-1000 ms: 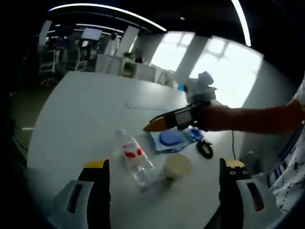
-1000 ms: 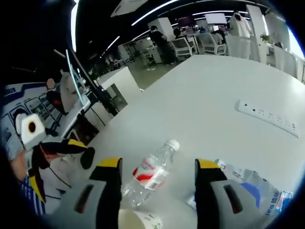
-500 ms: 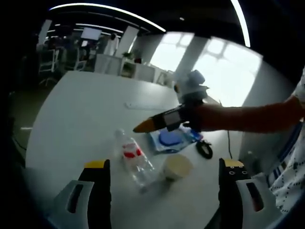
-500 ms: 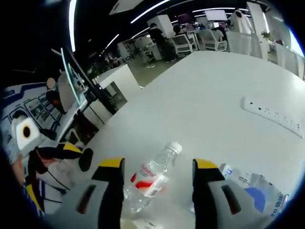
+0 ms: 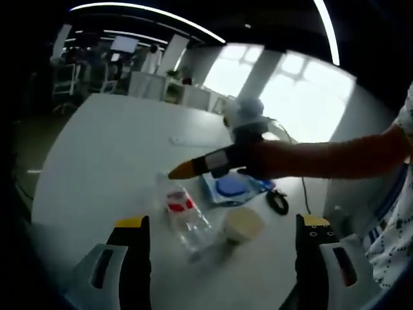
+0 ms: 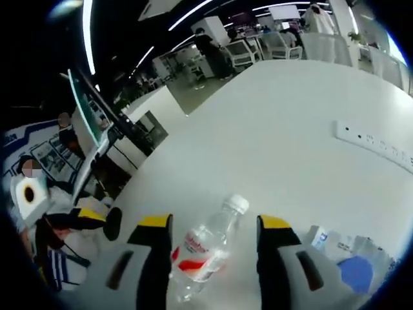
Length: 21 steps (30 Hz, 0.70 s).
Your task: Arrange the tabletop items into an orderly group along one side of the table until the central work area is clear of visible clutter.
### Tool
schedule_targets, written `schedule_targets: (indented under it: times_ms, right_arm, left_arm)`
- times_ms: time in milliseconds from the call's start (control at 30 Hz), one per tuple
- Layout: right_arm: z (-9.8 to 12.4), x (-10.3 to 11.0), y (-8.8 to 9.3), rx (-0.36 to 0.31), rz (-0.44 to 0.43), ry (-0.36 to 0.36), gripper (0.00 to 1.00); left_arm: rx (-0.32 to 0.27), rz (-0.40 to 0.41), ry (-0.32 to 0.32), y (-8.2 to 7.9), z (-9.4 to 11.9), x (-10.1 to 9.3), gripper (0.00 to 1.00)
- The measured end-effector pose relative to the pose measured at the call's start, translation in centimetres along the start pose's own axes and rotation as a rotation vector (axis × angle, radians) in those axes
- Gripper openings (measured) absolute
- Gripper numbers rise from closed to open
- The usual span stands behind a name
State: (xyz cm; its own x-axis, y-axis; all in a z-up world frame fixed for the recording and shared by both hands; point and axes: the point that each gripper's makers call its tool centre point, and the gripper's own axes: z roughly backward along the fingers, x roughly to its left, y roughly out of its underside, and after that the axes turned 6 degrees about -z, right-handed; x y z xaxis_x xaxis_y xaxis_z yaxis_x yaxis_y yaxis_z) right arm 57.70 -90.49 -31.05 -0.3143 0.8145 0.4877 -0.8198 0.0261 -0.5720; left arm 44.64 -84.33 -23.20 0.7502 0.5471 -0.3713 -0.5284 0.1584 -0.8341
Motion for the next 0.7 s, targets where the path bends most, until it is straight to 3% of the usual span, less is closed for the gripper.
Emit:
schedule_targets:
  times_ms: [700]
  right_arm:
    - [-3.4,-1.3,0.3,0.042,-0.125,0.004,0.42]
  left_arm:
    - [-0.004,0.019,0.006,1.0,-0.8,1.2,0.89]
